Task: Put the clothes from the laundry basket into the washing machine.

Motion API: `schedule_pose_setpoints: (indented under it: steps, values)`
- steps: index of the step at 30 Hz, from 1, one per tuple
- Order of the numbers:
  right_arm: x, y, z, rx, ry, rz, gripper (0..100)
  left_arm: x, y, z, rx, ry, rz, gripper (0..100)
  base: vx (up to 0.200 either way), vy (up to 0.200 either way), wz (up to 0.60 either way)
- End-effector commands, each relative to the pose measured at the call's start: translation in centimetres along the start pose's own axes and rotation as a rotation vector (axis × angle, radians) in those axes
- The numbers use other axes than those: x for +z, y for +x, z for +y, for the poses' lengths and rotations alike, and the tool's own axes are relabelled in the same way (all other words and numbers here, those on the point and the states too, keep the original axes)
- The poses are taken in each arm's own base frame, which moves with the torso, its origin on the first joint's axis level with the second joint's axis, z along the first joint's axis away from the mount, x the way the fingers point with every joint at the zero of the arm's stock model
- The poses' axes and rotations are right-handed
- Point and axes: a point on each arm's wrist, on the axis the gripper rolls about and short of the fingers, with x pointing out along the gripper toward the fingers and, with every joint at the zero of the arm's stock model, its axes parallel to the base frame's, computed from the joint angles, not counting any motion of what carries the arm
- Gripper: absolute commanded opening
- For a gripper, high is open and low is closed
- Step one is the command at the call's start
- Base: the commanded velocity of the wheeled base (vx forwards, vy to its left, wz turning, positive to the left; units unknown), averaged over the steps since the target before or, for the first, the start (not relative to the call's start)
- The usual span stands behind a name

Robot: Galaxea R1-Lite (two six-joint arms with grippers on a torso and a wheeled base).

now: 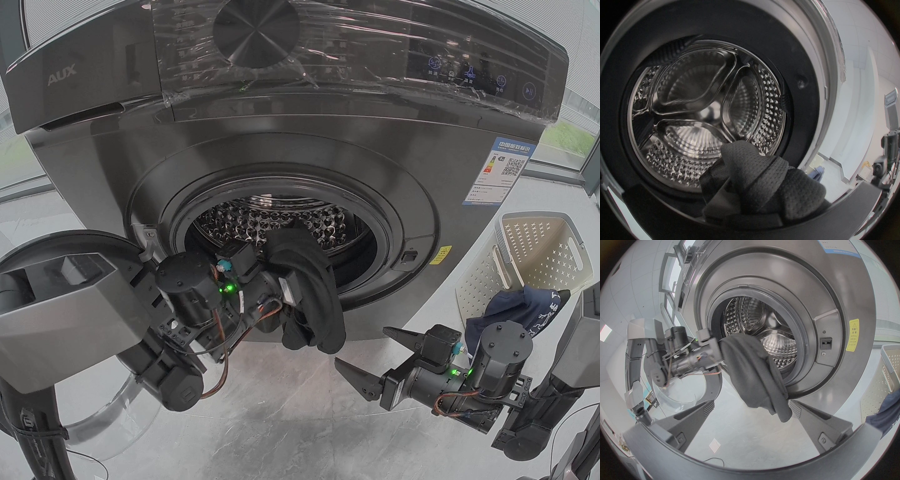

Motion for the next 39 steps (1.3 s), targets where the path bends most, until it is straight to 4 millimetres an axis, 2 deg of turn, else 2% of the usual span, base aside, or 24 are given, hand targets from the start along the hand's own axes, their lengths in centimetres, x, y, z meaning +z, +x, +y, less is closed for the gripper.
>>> schedule_pose_setpoints:
  steps: [1,9,14,19,20,23,33,34,39]
  values:
    - [-0.2,-0.1,0.2,0.009,-0.002,0.01,100,-2.5,3.9,0.8,0.021,0.0,-0.02,0,0.0,0.0,0.0]
    - [-0.3,-0.1,0.2,0.009,-0.001,0.015,100,-3.8,6.4,3.1,0.09,0.008,0.003,0,0.0,0.0,0.0]
    - [-0.6,0.1,0.2,0.009,-0.003,0.026,100,-3.5,8.5,4.3,0.13,0.009,0.045,0,0.0,0.0,0.0]
    - [-0.7,0.1,0.2,0.01,-0.002,0.031,100,-3.3,10.8,5.9,0.19,0.015,0.008,0,0.0,0.0,0.0]
    - [-0.7,0.1,0.2,0.009,-0.002,0.03,100,-2.8,11.7,6.5,0.205,0.015,-0.006,0,0.0,0.0,0.0]
    - [-0.7,0.1,0.2,0.01,-0.002,0.031,100,-1.9,12.6,6.7,0.248,-0.009,-0.036,0,0.0,0.0,0.0]
    - [-0.7,0.1,0.2,0.009,-0.002,0.029,100,-1.3,12.6,6.3,0.283,-0.054,-0.049,0,0.0,0.0,0.0]
    - [-0.7,0.1,0.2,0.007,-0.002,0.029,100,-1.1,12.5,6.2,0.283,-0.063,-0.05,100,0.0,0.0,0.0]
    - [-0.8,0.1,0.2,0.009,-0.002,0.03,100,0.2,11.2,4.5,0.268,-0.133,0.015,100,0.0,0.0,0.0]
